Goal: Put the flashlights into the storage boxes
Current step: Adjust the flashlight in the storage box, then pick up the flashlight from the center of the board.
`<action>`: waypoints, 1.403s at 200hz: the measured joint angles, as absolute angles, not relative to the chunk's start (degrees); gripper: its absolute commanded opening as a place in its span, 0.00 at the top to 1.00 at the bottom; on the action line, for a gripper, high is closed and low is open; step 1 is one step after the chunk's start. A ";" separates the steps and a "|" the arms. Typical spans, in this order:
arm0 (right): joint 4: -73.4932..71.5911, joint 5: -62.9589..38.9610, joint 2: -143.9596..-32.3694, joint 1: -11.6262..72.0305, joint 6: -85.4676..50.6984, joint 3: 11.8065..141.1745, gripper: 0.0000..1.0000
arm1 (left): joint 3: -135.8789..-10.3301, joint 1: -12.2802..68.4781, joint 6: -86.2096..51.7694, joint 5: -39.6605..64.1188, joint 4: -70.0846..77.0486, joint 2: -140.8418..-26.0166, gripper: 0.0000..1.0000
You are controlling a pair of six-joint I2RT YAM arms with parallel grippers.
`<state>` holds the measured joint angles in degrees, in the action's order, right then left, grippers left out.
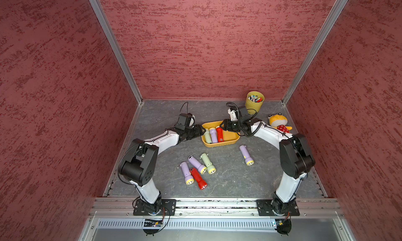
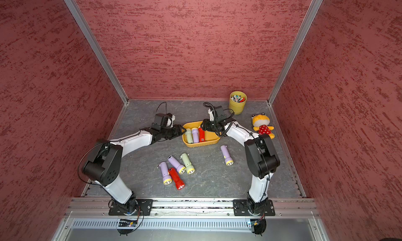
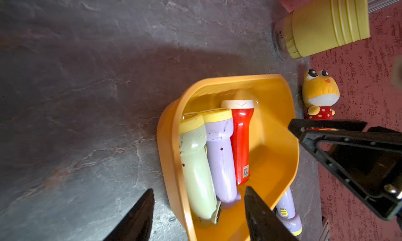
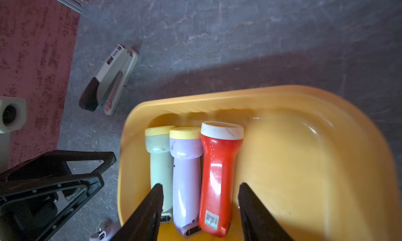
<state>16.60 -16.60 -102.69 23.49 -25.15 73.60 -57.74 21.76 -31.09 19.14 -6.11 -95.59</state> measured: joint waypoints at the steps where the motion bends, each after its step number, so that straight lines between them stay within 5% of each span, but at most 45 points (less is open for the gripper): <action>1: 16.67 -16.47 -102.39 23.49 -25.08 73.54 0.41 | -57.74 21.76 -30.98 19.05 -6.17 -95.39 0.34; 83: 28.82 -5.85 -84.40 18.92 -23.75 58.61 0.34 | -57.30 23.27 -21.26 14.72 -9.13 -85.84 0.33; 170: 39.03 -4.03 -88.95 18.57 -23.99 52.82 0.36 | -56.88 24.14 -19.66 14.70 -9.15 -86.26 0.33; 255: 37.89 -5.37 -92.38 18.59 -23.49 52.82 0.48 | -56.88 25.12 -19.66 14.66 -9.08 -86.26 0.33; 280: 37.69 -5.37 -93.01 18.59 -23.35 52.82 0.59 | -56.88 25.32 -19.66 14.61 -9.08 -86.26 0.33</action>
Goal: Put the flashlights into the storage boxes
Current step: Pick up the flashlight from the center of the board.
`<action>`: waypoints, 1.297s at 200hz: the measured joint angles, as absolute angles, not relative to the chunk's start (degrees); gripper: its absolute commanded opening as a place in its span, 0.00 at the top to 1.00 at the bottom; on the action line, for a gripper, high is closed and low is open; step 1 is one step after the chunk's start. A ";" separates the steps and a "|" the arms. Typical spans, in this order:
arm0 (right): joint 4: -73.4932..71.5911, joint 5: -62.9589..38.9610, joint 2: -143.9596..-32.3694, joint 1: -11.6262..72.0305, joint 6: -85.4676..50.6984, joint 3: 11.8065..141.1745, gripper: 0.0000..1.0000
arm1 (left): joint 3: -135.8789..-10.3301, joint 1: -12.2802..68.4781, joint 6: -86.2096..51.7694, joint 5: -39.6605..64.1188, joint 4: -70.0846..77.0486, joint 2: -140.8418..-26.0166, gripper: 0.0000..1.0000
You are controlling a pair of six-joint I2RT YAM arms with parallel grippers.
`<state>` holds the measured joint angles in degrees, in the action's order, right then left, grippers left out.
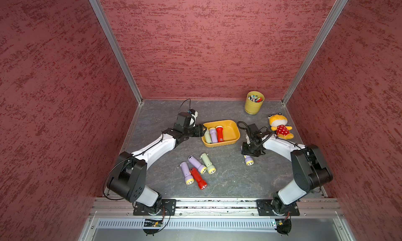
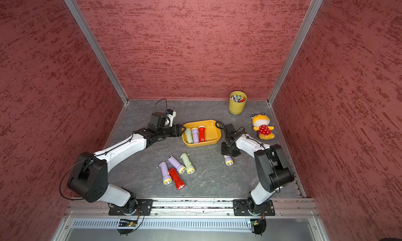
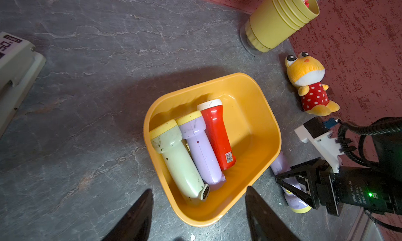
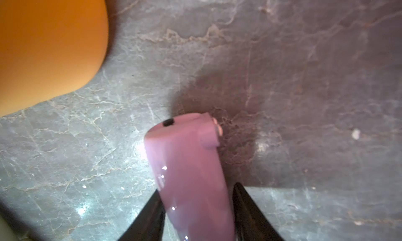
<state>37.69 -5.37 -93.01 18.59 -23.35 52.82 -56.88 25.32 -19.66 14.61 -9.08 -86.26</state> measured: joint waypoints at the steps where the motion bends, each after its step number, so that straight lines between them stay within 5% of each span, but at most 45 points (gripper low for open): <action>1: 37.67 -5.37 -93.01 18.59 -23.33 52.82 0.59 | -56.88 25.34 -19.66 14.61 -9.08 -86.26 0.33; 68: 30.17 -6.70 -81.34 18.59 -25.91 47.88 0.64 | -54.59 26.37 -18.50 18.00 -4.45 -86.00 0.33; 123: -4.89 -13.28 -67.90 18.65 -41.39 33.98 0.64 | -49.50 35.38 -14.28 22.81 5.10 -83.33 0.25; 188: -36.69 -17.85 -75.40 23.77 -51.92 31.88 0.64 | -46.13 38.59 -22.33 30.68 20.38 -86.02 0.20; 259: -45.30 -19.11 -78.13 26.13 -54.22 31.97 0.64 | -46.65 38.00 -27.40 32.75 27.27 -90.45 0.31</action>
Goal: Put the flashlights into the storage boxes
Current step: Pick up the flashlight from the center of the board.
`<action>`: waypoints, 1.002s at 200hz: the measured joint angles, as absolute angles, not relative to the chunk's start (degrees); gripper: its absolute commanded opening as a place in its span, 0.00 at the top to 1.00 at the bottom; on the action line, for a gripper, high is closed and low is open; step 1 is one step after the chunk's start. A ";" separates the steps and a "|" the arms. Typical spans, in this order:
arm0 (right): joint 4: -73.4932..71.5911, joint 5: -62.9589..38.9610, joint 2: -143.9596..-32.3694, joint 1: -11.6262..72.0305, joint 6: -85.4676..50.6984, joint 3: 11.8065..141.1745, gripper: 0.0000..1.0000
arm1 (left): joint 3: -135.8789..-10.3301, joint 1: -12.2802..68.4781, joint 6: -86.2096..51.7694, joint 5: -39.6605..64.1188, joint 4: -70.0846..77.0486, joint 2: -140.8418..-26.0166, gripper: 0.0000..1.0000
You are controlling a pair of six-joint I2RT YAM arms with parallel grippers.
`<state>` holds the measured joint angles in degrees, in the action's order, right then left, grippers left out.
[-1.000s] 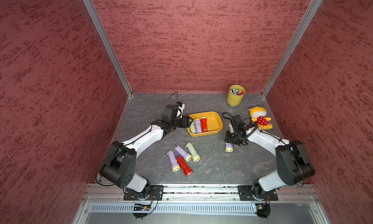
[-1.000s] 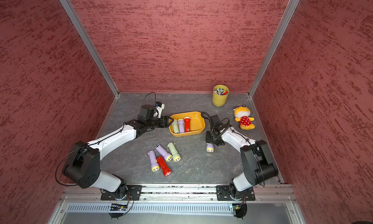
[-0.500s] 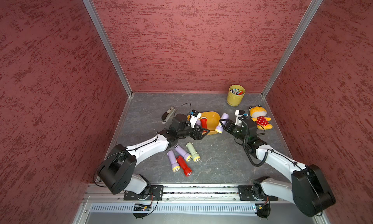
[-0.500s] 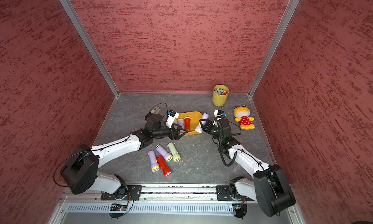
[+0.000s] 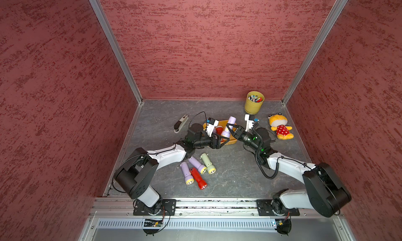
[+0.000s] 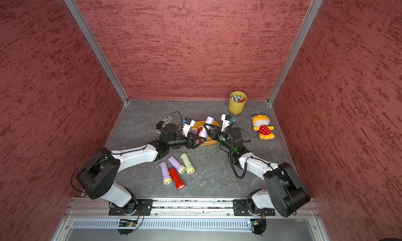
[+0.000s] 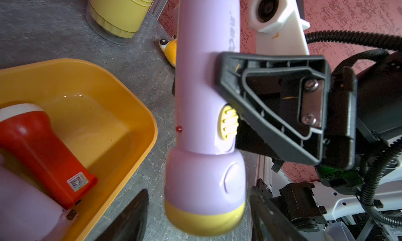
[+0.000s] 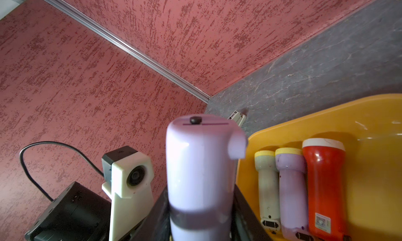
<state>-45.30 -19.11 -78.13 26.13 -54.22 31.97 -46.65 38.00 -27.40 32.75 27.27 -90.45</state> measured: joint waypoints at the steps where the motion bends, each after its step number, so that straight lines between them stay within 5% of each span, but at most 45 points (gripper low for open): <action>1: -45.30 -19.14 -78.13 26.13 -54.22 31.97 0.64 | -46.70 37.98 -27.42 32.75 27.38 -90.48 0.31; 161: -45.43 -20.43 -78.35 26.92 -53.52 32.62 0.62 | -47.22 37.89 -27.51 31.53 27.55 -89.82 0.48; 200: -45.34 -20.58 -78.32 27.07 -52.86 32.62 0.50 | -47.99 37.89 -25.34 31.11 23.46 -88.53 0.49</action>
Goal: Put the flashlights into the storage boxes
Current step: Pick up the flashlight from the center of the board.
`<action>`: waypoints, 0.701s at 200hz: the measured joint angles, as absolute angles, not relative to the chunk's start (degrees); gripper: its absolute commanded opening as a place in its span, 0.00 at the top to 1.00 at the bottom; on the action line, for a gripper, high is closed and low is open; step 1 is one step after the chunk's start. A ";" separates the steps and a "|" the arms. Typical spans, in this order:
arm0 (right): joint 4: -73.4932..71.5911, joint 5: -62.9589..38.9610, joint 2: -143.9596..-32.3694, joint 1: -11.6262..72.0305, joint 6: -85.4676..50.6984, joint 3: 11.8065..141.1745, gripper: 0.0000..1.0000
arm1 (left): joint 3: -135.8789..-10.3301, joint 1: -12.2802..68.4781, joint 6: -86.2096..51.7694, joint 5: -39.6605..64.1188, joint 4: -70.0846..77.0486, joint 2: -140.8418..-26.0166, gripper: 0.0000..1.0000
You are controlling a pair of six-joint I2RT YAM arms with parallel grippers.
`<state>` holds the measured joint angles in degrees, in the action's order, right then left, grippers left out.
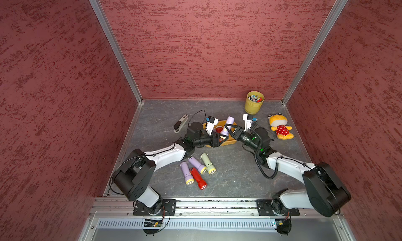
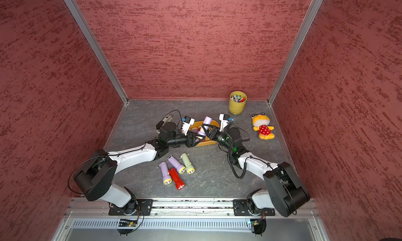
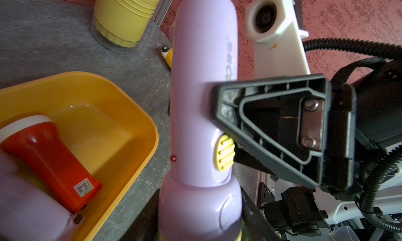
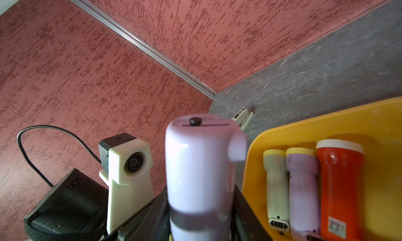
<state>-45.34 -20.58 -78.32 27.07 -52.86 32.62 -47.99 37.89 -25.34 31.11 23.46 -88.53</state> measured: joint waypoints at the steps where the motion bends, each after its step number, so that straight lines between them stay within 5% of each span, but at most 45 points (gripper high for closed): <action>1: -45.34 -20.58 -78.32 27.07 -52.84 32.62 0.49 | -47.99 37.89 -25.30 31.09 23.40 -88.51 0.49; 28: -43.40 -20.12 -77.10 27.09 -50.30 32.62 0.40 | -48.34 37.39 -23.44 30.96 20.21 -87.79 0.50; 72: -32.38 -16.47 -68.79 27.14 -40.14 33.52 0.38 | -48.77 35.48 -17.30 30.96 12.29 -85.41 0.52; 140: 0.47 -10.46 -58.13 27.44 1.15 46.87 0.35 | -59.53 34.37 3.60 33.74 -12.58 -84.36 0.54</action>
<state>0.47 -10.46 -58.13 27.44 1.15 46.87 -59.53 34.37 3.60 33.74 -12.58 -84.36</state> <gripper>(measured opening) 0.645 0.490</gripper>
